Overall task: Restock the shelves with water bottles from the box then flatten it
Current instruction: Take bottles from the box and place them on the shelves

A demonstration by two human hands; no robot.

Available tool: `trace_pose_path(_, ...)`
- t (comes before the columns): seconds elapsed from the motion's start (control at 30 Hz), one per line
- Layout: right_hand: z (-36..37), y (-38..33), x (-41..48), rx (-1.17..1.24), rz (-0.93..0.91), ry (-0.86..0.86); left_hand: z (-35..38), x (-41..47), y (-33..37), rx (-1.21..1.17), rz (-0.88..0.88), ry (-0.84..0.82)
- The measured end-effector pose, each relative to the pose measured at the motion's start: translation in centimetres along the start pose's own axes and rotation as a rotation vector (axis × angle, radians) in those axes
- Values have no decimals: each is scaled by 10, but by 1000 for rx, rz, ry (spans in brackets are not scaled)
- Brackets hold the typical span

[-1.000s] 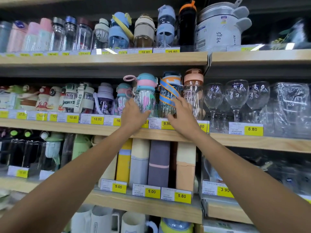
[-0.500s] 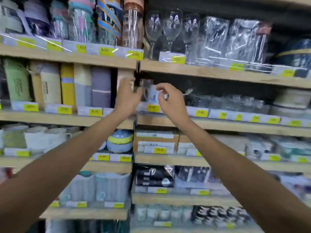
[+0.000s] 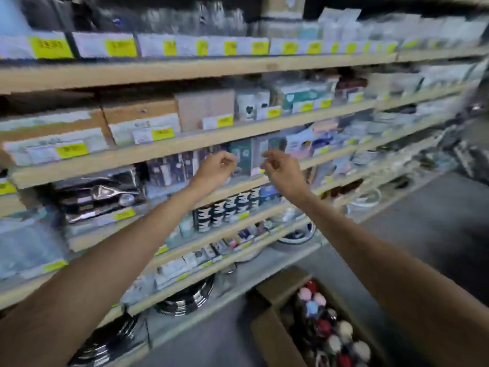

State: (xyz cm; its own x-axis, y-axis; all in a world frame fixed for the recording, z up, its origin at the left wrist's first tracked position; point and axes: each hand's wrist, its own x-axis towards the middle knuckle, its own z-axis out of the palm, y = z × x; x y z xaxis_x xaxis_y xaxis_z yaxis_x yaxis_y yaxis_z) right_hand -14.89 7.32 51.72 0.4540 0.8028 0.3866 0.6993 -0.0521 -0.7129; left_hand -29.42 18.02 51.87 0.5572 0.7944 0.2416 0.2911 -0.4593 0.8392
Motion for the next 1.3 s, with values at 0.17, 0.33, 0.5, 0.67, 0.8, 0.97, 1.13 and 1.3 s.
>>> trace_pose_path(0.17,-51,118,-55,-42,338,87,158,4,-10,55,18,-392)
trace_pose_path(0.33,-69,222,-112,-87,644,143,298,-8,-46,89,-72,-751)
trace_pose_path(0.5,-61,307,-174,-106,990,171,398,-39,-90,116,-192,-1033)
trace_pose_path(0.67,-38,375,-237,-47,1245,263,463,-66,-151,177,-257,-1213)
trace_pose_path(0.8,-4,424,-298,45,1414,251,516,-104,-215,246,-353,-1349)
trace_pose_path(0.97,50,485,-384,144,1585,239,583,-172,-300,358,-505,-1417)
trace_pose_path(1.13,97,548,-459,188,1676,184,640,-230,-369,398,-605,-1417)
trace_pose_path(1.3,139,614,-513,260,1734,195,705,-271,-420,393,-691,-1307)
